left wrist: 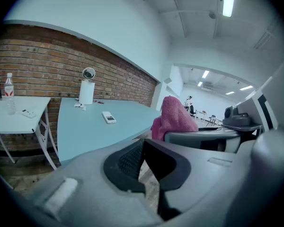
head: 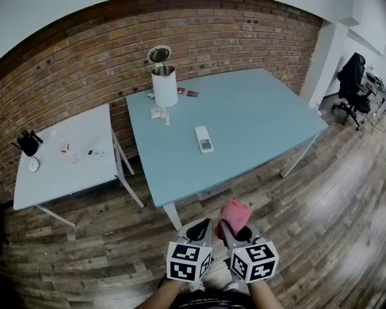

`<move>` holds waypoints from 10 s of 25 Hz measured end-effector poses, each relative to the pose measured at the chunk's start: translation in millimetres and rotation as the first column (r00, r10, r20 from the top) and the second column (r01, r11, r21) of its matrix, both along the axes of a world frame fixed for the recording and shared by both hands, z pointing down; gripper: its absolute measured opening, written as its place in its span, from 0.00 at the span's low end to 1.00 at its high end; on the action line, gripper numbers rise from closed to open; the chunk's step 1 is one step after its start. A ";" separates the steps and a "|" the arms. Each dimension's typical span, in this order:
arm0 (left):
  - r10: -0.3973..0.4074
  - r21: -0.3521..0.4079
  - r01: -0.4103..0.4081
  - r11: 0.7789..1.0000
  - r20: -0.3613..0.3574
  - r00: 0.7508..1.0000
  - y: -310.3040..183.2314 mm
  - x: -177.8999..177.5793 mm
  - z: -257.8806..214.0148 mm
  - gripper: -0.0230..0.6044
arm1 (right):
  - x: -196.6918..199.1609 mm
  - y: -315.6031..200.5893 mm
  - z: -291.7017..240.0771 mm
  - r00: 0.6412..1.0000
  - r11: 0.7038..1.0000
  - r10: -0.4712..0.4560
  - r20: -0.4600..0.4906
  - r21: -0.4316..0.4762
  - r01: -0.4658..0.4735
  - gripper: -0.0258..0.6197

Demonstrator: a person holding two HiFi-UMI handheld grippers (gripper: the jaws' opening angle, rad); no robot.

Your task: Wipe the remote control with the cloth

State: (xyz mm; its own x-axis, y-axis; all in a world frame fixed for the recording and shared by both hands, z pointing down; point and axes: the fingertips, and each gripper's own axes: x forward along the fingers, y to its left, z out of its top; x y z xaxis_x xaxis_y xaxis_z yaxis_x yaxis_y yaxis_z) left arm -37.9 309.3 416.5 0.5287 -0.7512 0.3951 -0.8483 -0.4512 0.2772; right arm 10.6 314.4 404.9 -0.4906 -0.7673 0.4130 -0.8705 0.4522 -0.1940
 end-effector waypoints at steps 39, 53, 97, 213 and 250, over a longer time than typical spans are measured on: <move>-0.164 -0.058 0.171 0.984 0.100 0.981 -185.5 68.9 26.3 0.04 | 79.0 -193.7 26.6 0.990 0.989 -0.139 0.009 -0.051 0.139 0.15; -0.321 -0.078 0.337 0.938 0.170 0.932 -252.3 71.3 45.2 0.04 | 91.4 -266.4 43.5 0.959 0.955 -0.276 0.063 -0.092 0.281 0.15; -0.208 -0.279 0.317 0.906 0.358 0.910 -355.2 1.1 166.1 0.61 | -55.2 -387.9 64.1 0.588 0.624 -0.782 -0.209 -0.248 0.741 0.15; -0.129 -0.342 0.254 0.905 0.350 0.928 -343.3 -17.9 165.8 0.43 | -19.3 -472.6 141.6 0.897 0.846 -0.371 0.241 -0.311 0.433 0.15; 0.091 -0.355 0.037 0.934 0.335 0.938 -331.8 -6.7 167.0 0.43 | -2.5 -429.7 124.2 0.880 0.816 -0.450 0.151 -0.332 0.474 0.15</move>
State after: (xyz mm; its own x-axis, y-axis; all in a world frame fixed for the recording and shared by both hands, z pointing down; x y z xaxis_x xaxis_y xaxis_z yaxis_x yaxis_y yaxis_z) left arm -44.6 -22.5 583.5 0.3317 -0.5173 0.7889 -0.9077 -0.4028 0.1175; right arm 8.1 -115.4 529.1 -0.7848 -0.2549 0.5649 -0.5570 0.6900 -0.4623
